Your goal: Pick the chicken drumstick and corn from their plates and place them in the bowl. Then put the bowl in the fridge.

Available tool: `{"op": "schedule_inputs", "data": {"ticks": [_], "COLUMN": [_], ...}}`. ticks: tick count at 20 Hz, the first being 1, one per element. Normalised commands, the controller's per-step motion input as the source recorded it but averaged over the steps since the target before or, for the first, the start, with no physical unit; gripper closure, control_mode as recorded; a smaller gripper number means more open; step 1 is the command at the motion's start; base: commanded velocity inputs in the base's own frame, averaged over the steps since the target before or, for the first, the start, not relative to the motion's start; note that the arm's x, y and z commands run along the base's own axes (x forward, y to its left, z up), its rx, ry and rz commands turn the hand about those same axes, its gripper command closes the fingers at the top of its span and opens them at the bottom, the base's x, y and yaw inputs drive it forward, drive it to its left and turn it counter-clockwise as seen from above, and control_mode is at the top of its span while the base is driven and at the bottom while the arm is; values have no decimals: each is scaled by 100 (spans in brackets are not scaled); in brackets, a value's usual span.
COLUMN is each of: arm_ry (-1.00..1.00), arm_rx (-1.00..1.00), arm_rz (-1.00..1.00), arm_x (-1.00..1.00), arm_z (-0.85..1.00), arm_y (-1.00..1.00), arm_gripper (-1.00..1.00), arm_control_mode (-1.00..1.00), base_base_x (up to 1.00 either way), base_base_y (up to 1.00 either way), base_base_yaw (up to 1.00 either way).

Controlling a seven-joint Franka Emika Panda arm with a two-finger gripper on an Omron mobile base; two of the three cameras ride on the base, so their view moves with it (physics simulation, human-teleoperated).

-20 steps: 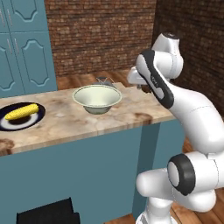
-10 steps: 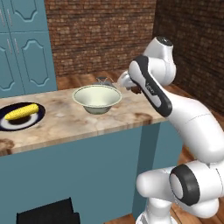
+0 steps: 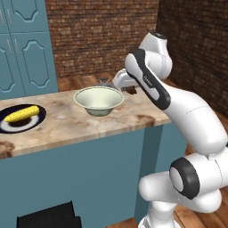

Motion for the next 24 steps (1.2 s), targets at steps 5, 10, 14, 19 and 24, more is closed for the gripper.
{"op": "schedule_inputs", "data": {"ticks": [5, 10, 14, 19, 24], "arm_ry": [1, 0, 3, 5, 1], "arm_rx": [-1, -4, -2, -2, -3], "arm_rz": [1, 0, -1, 0, 0], "arm_x": [13, 1, 3, 0, 2], "arm_z": [0, -1, -14, -21, -15], "arm_y": [36, 42, 40, 37, 20], "arm_gripper": [100, 100, 100, 100, 100], "arm_control_mode": [-100, -100, -100, -100, -100], "base_base_x": [0, 0, 0, 0, 0], "base_base_y": [0, 0, 0, 0, 0], "base_base_yaw": [0, 0, 0, 0, 0]}}
